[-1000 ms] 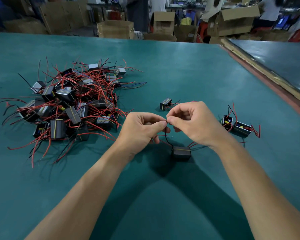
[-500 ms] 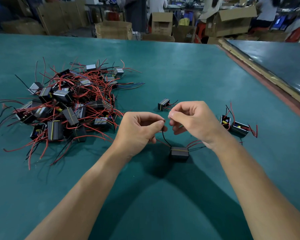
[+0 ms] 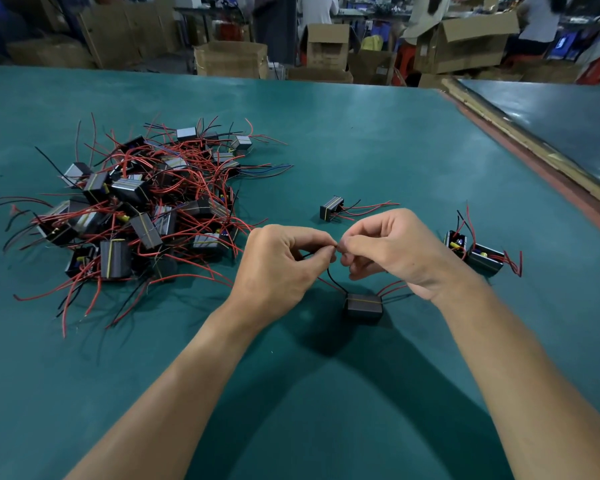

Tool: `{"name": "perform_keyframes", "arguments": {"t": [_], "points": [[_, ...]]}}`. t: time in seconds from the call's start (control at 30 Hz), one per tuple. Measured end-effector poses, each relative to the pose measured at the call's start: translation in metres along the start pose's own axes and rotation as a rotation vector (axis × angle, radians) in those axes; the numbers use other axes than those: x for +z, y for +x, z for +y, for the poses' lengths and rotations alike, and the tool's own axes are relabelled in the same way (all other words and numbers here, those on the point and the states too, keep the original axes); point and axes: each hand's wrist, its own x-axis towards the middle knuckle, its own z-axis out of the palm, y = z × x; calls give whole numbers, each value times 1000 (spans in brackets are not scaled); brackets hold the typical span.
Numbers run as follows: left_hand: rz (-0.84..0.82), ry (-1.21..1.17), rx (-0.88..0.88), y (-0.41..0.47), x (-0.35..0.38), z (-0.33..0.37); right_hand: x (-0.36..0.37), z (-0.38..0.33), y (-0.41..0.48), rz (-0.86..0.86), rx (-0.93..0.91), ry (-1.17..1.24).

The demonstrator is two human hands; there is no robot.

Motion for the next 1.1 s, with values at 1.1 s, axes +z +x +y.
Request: {"name": "perform_keyframes", "arguments": {"t": [1.1], "points": [[-5, -363, -286, 5, -3, 6, 6, 5, 3, 54, -173, -306]]}}
